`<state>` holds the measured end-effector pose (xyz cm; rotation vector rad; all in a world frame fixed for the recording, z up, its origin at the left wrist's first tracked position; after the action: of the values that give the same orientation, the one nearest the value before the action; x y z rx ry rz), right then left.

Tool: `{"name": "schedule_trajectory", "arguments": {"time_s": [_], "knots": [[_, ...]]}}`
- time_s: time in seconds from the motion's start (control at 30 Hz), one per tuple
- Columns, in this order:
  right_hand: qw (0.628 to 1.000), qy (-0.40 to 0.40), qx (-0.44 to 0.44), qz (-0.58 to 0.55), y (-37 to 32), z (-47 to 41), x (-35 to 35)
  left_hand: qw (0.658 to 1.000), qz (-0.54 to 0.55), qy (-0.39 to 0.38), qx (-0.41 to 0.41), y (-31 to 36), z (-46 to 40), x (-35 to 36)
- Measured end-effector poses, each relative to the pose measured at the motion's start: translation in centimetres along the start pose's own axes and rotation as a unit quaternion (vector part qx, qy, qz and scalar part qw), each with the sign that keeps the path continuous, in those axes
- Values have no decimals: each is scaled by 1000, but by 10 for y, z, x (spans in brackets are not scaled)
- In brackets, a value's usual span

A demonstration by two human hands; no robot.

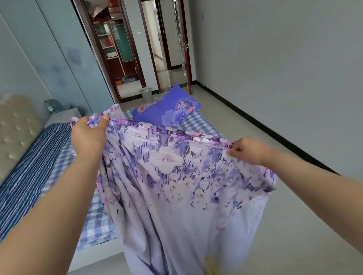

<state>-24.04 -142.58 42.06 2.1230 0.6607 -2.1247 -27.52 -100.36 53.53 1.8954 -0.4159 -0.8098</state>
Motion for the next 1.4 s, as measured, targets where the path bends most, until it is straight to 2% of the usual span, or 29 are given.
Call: {"name": "schedule_trajectory", "arguments": {"time_s": [0.07, 0.23, 0.37, 0.57, 0.77, 0.87, 0.93, 1.07, 1.13, 1.2, 1.3, 1.4], "knots": [[1000, -3, 1, 22, 0, -1, -3, 1000, -5, 1, -9, -7, 4, 0], [992, 66, 23, 105, -11, -1, -23, 999, -22, 0, -48, -17, 15, -4], [983, 76, 30, 161, -19, -9, -47, 997, -50, -5, -55, -29, 17, -8], [994, 1, 46, 98, -15, -22, -68, 997, -45, -7, -68, -39, 25, -8], [996, 8, 18, 90, -30, -21, -82, 995, -73, -2, -68, -42, 15, -19], [999, 48, 11, 4, -33, -22, -89, 994, -72, 2, -80, -47, 13, -23], [996, 76, 19, 49, -36, -20, -90, 994, -67, 7, -83, -49, 15, -23], [977, 65, 52, 194, -42, -17, -88, 995, -65, 10, -72, -45, 19, -21], [969, 113, 45, 216, -43, -18, -108, 995, -81, 5, -60, -42, 18, -22], [967, 159, 44, 192, -43, -21, -126, 994, -97, -5, -49, -41, 17, -22], [983, 90, 57, 150, -46, -27, -114, 992, -116, -15, -49, -47, 15, -22], [985, 145, 47, 76, -44, -28, -122, 989, -131, -27, -56, -55, 15, -22]]}}
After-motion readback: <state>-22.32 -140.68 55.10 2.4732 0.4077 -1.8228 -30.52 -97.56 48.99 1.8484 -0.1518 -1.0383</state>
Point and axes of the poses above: each hand's wrist, its own z-axis away from the middle knuckle, its own x-axis out of the palm, y = z × x, the point moved 9 cm from there along -z, towards the middle knuckle, and after that the axes turned 5 degrees about -x, right-handed, at the moved point
